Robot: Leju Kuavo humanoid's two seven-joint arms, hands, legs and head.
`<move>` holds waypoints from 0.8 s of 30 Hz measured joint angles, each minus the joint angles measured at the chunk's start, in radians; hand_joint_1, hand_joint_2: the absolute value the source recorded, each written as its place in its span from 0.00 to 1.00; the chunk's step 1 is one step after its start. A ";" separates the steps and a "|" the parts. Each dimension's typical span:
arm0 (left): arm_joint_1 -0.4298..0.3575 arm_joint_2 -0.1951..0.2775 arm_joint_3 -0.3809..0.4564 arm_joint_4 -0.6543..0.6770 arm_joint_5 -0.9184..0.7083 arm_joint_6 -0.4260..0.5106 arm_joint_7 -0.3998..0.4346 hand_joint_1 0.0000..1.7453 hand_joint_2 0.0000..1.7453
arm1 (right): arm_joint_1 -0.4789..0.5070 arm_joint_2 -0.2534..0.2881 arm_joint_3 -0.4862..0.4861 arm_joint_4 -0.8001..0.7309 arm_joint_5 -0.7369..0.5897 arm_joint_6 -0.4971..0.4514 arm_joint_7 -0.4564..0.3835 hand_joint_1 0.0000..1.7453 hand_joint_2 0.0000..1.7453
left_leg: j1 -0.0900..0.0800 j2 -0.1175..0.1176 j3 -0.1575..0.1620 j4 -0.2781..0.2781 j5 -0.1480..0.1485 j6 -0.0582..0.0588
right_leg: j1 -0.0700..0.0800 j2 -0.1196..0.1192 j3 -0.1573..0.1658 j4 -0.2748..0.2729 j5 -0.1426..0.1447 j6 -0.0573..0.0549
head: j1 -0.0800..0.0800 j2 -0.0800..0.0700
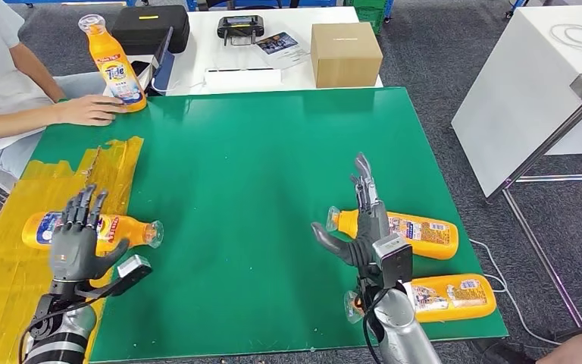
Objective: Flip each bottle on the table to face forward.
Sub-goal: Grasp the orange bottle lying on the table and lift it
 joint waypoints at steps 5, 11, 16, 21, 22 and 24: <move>0.077 -0.025 -0.094 -0.165 0.263 -0.001 -0.005 0.00 1.00 | 0.017 -0.008 -0.011 -0.016 0.101 -0.073 0.021 0.00 1.00 | 0.000 0.000 -0.001 0.000 0.000 0.000 | 0.000 0.000 0.000 0.000 0.000 0.000 | 0.000 0.000; 0.150 -0.047 -0.225 -0.299 0.448 -0.045 0.009 0.00 1.00 | 0.018 -0.037 -0.022 -0.039 0.379 -0.209 0.166 0.00 1.00 | 0.000 0.000 -0.001 0.000 0.000 0.000 | 0.000 0.000 0.000 0.000 0.000 0.000 | 0.000 0.000; 0.178 -0.075 -0.281 -0.349 0.475 -0.107 0.055 0.00 1.00 | 0.011 -0.069 -0.033 -0.037 0.573 -0.221 0.300 0.00 1.00 | 0.000 0.000 -0.001 0.000 0.000 0.000 | 0.000 0.000 0.000 0.000 0.000 0.000 | 0.000 0.000; 0.191 -0.112 -0.339 -0.394 0.463 -0.167 0.135 0.00 1.00 | -0.005 -0.119 -0.042 -0.016 0.812 -0.176 0.441 0.00 1.00 | 0.000 -0.001 -0.001 0.000 0.000 0.000 | 0.000 -0.001 0.000 0.000 0.000 0.000 | 0.000 0.000; 0.192 -0.117 -0.351 -0.400 0.459 -0.173 0.146 0.00 1.00 | -0.009 -0.131 -0.043 -0.010 0.847 -0.157 0.461 0.00 1.00 | -0.001 -0.001 -0.001 0.000 0.000 0.000 | -0.001 -0.001 0.000 0.000 0.000 0.000 | 0.000 0.000; 0.192 -0.127 -0.377 -0.412 0.453 -0.181 0.160 0.00 1.00 | -0.017 -0.156 -0.043 0.008 0.899 -0.118 0.492 0.00 1.00 | -0.001 -0.001 -0.002 0.000 0.000 0.000 | -0.001 -0.001 0.000 0.000 0.000 0.000 | 0.000 0.000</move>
